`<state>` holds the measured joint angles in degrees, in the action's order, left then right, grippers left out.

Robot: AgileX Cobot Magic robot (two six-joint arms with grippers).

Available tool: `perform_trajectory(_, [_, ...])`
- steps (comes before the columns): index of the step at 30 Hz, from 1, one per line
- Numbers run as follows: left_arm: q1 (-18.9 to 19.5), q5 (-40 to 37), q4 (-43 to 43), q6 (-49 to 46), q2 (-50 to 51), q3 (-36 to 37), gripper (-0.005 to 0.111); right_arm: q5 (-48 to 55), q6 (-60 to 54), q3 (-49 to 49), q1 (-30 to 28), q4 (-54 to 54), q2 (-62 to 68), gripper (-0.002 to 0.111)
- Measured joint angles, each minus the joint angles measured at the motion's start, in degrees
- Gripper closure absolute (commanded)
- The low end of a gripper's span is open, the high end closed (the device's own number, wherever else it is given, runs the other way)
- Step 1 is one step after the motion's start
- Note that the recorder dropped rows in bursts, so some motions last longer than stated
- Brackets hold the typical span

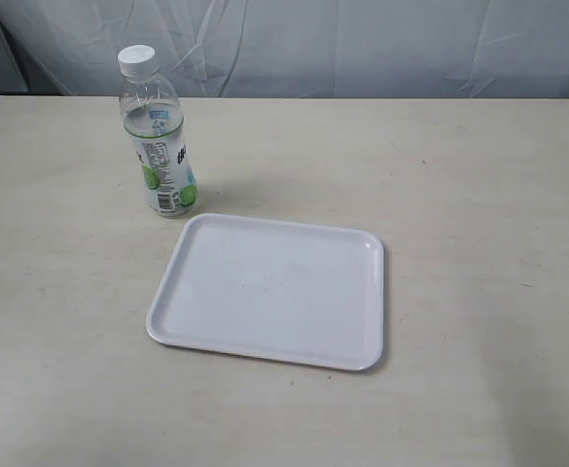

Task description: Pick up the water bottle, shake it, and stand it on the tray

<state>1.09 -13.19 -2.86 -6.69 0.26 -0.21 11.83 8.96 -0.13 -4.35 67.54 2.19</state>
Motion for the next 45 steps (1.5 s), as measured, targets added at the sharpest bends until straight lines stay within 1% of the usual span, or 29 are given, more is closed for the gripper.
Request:
perform_trajectory(4, [0.0,0.0,0.0,0.0,0.0,0.0,0.106,9.0,0.2,0.0,0.0,1.3,0.0,0.085])
perform_trajectory(7, [0.0,0.0,0.0,0.0,0.0,0.0,0.106,11.3,0.2,0.0,0.0,1.8,0.0,0.085])
perform_trajectory(8, [0.0,0.0,0.0,0.0,0.0,0.0,0.106,11.4,0.2,0.0,0.0,2.4,0.0,0.087])
perform_trajectory(9, [0.0,0.0,0.0,0.0,0.0,0.0,0.106,11.3,-0.1,0.0,0.0,3.2,0.0,0.092])
perform_trajectory(10, [0.0,0.0,0.0,0.0,0.0,0.0,0.106,10.5,-2.1,0.0,0.0,4.3,0.0,0.099])
perform_trajectory(11, [0.0,0.0,0.0,0.0,0.0,0.0,0.106,9.0,-5.7,0.0,0.0,5.5,0.0,0.108])
perform_trajectory(13, [0.0,0.0,0.0,0.0,0.0,0.0,0.106,5.0,-16.4,-0.3,0.0,8.0,0.0,0.109])
perform_trajectory(16, [0.0,0.0,0.0,0.0,0.0,0.0,0.106,0.4,-33.5,-4.4,0.0,11.5,0.7,0.109])
perform_trajectory(18, [0.0,0.0,0.0,0.0,0.0,0.0,0.106,-2.2,-45.4,-9.1,0.0,12.5,2.5,0.109])
perform_trajectory(20, [0.0,0.0,0.0,0.0,0.0,0.0,0.106,-3.6,-54.7,-13.8,0.0,13.2,5.4,0.109])
perform_trajectory(23, [0.0,0.0,0.0,0.0,0.0,0.0,0.106,-3.4,-65.4,-21.8,0.0,13.7,12.7,0.109])
perform_trajectory(25, [0.0,0.0,0.0,0.0,0.0,0.0,0.106,-1.4,-69.5,-26.8,0.0,13.8,18.2,0.109])
perform_trajectory(28, [0.0,0.0,0.0,0.0,0.0,0.0,0.106,5.5,-75.4,-34.4,0.0,15.2,28.2,0.109])
perform_trajectory(31, [0.0,0.0,0.0,0.0,0.0,0.0,0.106,17.0,-85.3,-41.0,0.0,19.8,38.7,0.109])
perform_trajectory(32, [0.0,0.0,0.0,0.0,0.0,0.0,0.106,22.2,-90.4,-42.2,0.0,23.5,42.8,0.109])
perform_trajectory(33, [0.0,0.0,0.0,0.0,0.0,0.0,0.106,28.8,-97.8,-42.9,0.0,28.1,47.5,0.109])
perform_trajectory(34, [0.0,0.0,0.0,0.0,0.0,0.0,0.106,31.0,-101.0,-42.9,0.4,29.7,50.3,0.109])
perform_trajectory(36, [0.0,0.0,0.0,0.0,0.0,0.0,0.106,32.1,-106.7,-42.8,2.3,30.9,54.2,0.109])
perform_trajectory(38, [0.0,0.0,0.0,0.0,0.0,0.0,0.106,31.2,-111.9,-42.5,5.6,31.7,57.5,0.109])
perform_trajectory(42, [0.0,0.0,0.0,0.0,0.0,0.0,0.106,26.4,-123.0,-42.5,15.3,31.7,65.1,0.109])
perform_trajectory(43, [0.0,0.0,0.0,0.0,0.0,0.0,0.106,23.9,-126.6,-43.3,19.1,31.8,69.2,0.109])
perform_trajectory(45, [0.0,0.0,0.0,0.0,0.0,0.0,0.106,22.8,-128.4,-45.6,23.8,31.8,76.3,0.109])
